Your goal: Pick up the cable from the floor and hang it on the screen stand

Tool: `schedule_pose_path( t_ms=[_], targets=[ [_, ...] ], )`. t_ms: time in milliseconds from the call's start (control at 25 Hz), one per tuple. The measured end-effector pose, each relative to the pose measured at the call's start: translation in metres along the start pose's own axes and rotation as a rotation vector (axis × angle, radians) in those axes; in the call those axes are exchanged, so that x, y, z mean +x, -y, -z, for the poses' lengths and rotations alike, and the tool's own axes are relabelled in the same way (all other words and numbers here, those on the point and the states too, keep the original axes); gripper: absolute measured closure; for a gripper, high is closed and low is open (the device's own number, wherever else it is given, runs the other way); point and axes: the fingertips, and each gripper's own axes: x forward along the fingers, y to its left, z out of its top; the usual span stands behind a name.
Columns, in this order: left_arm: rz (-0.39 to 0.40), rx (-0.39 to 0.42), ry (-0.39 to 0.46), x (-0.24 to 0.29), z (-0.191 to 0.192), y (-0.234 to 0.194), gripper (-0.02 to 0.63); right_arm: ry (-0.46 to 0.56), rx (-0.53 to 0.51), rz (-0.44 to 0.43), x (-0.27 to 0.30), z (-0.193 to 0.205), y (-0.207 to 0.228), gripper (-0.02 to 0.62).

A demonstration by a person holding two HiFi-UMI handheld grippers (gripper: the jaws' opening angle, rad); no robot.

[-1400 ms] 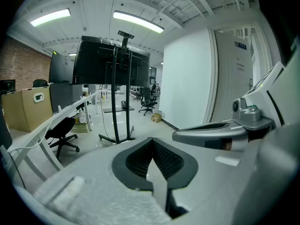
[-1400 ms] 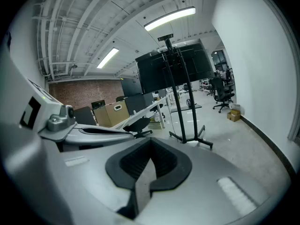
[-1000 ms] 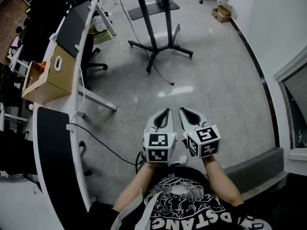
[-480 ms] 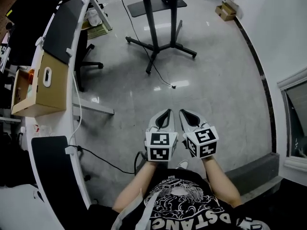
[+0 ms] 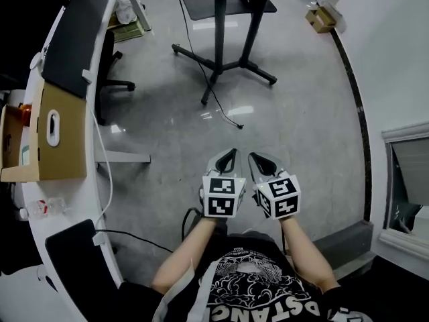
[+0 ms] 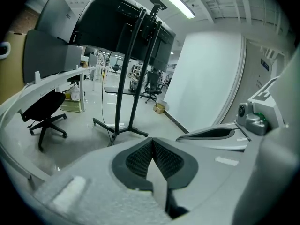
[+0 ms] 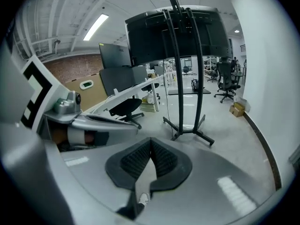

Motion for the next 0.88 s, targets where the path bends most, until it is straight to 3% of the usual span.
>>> schedule_pose_path(
  t_ms=[320,440,760,880],
  targets=[
    [0.0,-0.043,-0.032,0.033,-0.008,-0.049,0.609,-0.083,-0.096,-0.011,0.05,-0.011,0.007,0.583],
    [0.001,-0.026,-0.023,0.051,-0.004,-0.062,0.607,-0.116,-0.124,-0.027,0.071,-0.005,0.012,0.575],
    [-0.011,-0.025,-0.115,0.136,0.039,-0.101,0.606,-0.218,-0.212,-0.112,0.172,0.034,0.051,0.574],
    [0.006,-0.061,-0.138,0.17,0.057,-0.107,0.606,-0.275,-0.227,-0.134,0.211,0.057,0.075,0.574]
  ],
)
